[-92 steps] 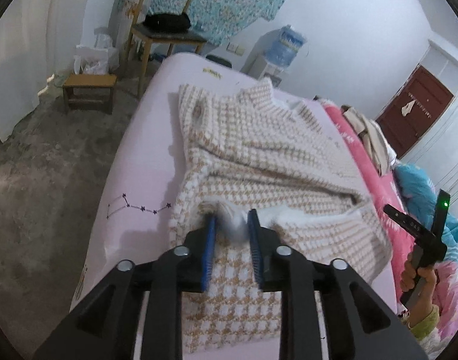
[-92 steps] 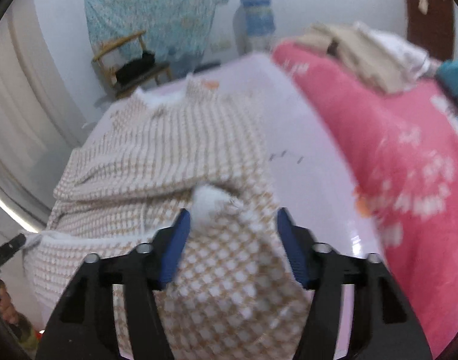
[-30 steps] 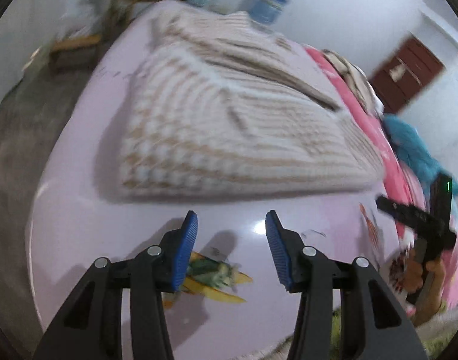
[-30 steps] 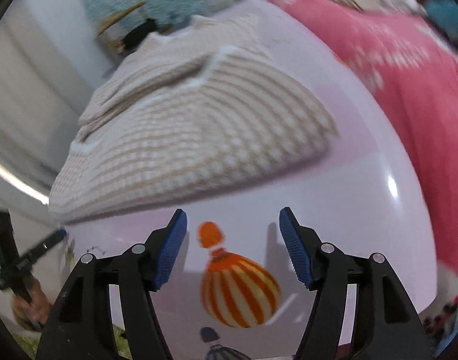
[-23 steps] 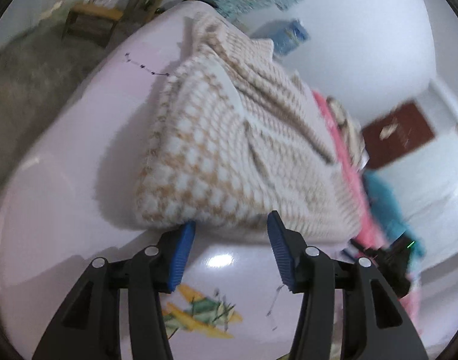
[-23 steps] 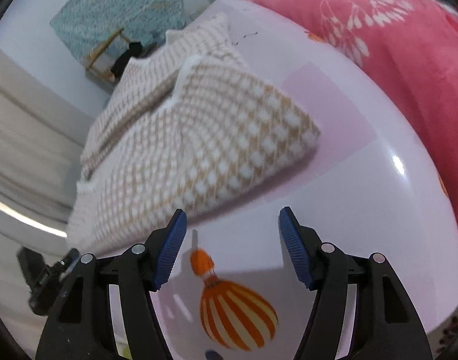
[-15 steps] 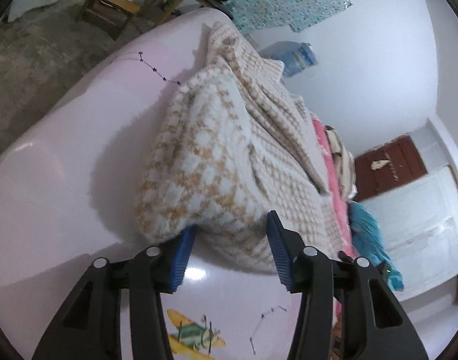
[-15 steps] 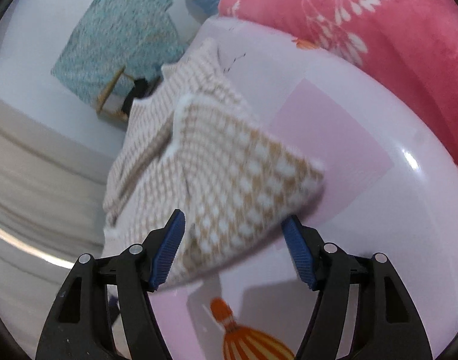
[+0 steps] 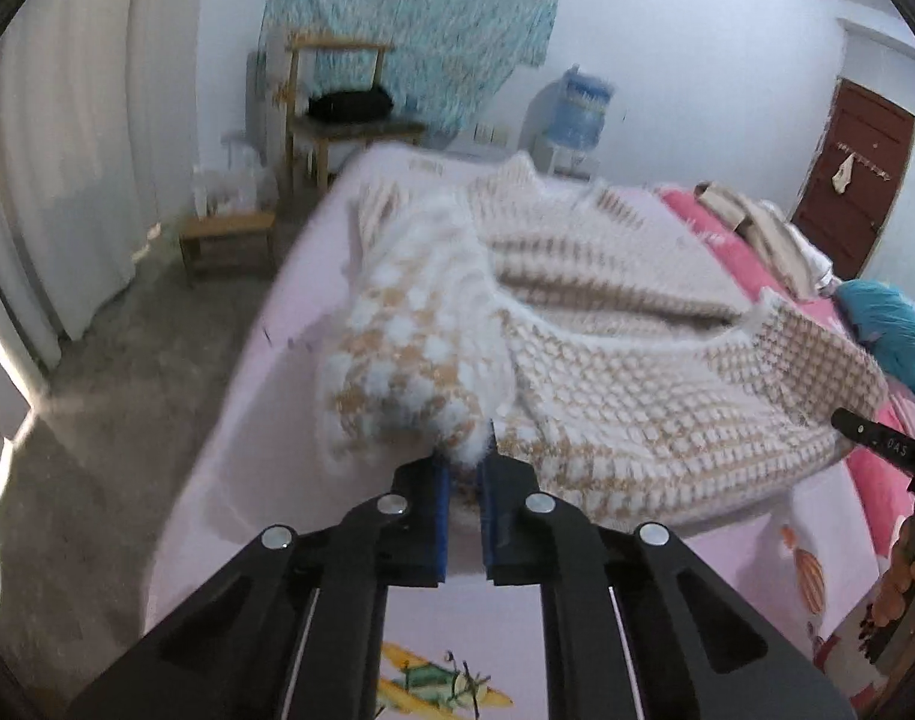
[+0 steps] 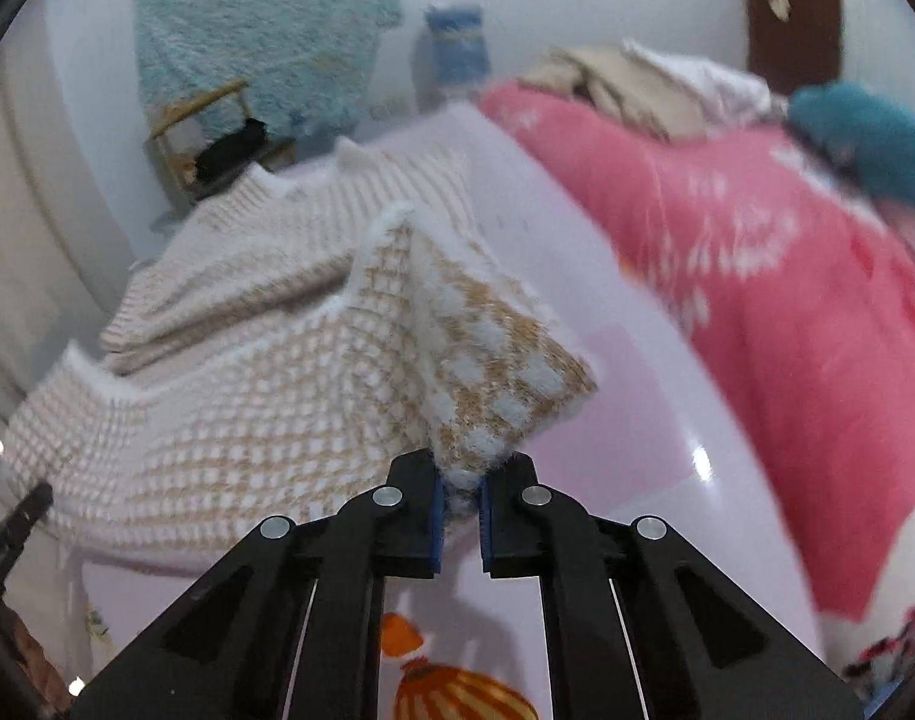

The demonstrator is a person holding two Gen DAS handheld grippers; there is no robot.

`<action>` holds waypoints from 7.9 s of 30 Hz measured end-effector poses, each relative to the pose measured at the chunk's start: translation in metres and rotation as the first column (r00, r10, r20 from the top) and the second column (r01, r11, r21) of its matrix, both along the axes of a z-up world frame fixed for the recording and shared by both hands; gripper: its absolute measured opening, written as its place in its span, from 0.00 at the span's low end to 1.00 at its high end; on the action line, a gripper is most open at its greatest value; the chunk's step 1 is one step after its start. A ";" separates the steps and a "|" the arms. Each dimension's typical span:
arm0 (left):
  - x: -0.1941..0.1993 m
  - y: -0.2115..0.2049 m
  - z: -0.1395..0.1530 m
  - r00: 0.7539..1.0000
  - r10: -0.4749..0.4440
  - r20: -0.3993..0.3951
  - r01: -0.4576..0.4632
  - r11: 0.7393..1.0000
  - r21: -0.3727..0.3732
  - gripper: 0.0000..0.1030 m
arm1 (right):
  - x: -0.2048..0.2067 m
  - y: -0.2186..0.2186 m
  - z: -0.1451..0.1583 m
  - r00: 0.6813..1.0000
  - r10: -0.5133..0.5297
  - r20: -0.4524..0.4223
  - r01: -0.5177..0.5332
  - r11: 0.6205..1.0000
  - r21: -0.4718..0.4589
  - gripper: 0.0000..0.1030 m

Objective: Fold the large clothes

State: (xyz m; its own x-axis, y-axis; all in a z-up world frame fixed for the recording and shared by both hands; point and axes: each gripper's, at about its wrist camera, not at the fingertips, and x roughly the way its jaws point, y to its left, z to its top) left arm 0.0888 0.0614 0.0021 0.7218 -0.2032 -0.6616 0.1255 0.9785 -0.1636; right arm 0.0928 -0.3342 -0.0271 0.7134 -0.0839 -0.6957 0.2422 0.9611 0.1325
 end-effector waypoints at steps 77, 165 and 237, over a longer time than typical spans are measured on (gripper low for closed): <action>0.119 0.021 -0.043 0.999 -0.010 -0.047 0.020 0.979 0.204 0.10 | 0.113 -0.011 -0.049 0.988 0.083 -0.130 -0.111 0.968 -0.226 0.06; 0.030 0.003 -0.030 0.965 -0.130 -0.226 0.157 0.982 0.103 0.39 | 0.001 0.010 -0.021 0.973 0.173 -0.152 -0.182 0.982 -0.045 0.49; 0.067 -0.023 -0.007 0.959 0.037 -0.281 0.016 0.983 0.181 0.71 | 0.091 0.062 -0.019 0.922 0.336 -0.194 -0.329 0.942 0.068 0.81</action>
State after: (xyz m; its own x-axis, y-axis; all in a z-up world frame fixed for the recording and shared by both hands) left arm 0.1561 0.0385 -0.0044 0.5019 -0.0556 -0.8631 0.0893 0.9959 -0.0123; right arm 0.1842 -0.2727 -0.0465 0.5423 0.1602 -0.8248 -0.0660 0.9868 0.1482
